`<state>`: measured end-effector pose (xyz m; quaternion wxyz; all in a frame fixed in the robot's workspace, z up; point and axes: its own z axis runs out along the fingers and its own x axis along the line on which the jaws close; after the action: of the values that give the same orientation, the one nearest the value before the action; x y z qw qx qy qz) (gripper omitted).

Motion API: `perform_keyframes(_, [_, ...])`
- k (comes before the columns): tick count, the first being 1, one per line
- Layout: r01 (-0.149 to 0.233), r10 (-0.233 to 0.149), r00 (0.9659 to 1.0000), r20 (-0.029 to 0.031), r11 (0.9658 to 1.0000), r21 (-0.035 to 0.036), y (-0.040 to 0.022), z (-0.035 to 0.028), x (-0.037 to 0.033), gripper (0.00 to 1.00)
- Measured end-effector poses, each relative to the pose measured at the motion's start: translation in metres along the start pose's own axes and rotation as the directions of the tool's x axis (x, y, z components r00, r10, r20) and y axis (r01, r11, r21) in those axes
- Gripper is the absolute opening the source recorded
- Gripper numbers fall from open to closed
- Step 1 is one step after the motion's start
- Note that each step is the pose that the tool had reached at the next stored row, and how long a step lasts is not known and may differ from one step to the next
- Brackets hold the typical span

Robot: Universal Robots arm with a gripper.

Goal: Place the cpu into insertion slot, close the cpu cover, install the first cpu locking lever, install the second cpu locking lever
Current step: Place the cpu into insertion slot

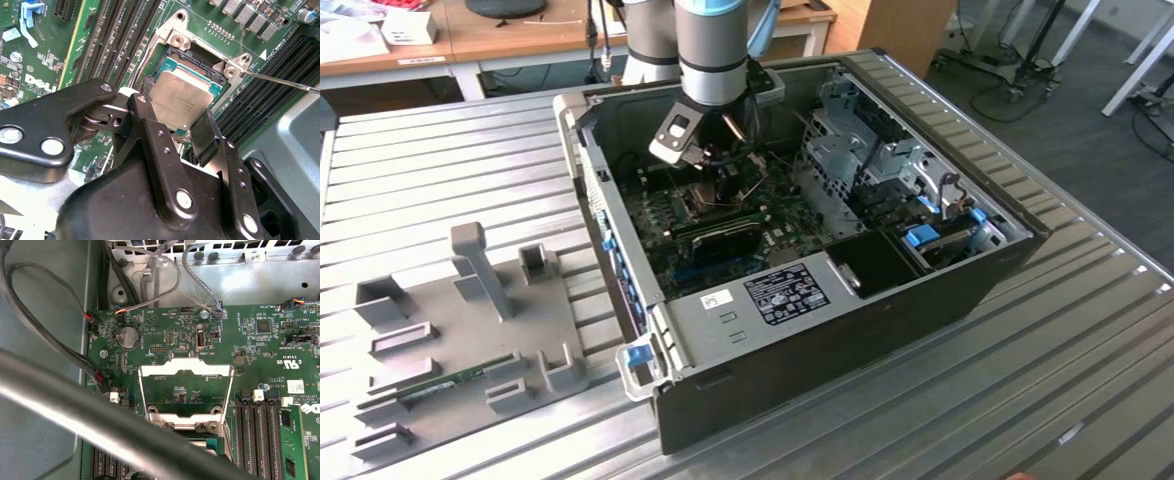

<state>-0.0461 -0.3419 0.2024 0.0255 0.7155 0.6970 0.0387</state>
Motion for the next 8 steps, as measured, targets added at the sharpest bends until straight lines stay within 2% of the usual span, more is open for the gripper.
perform_keyframes(8, [0.000,0.000,1.0000,-0.0003,1.0000,-0.0001,0.0000,0.0006,0.0001,0.55])
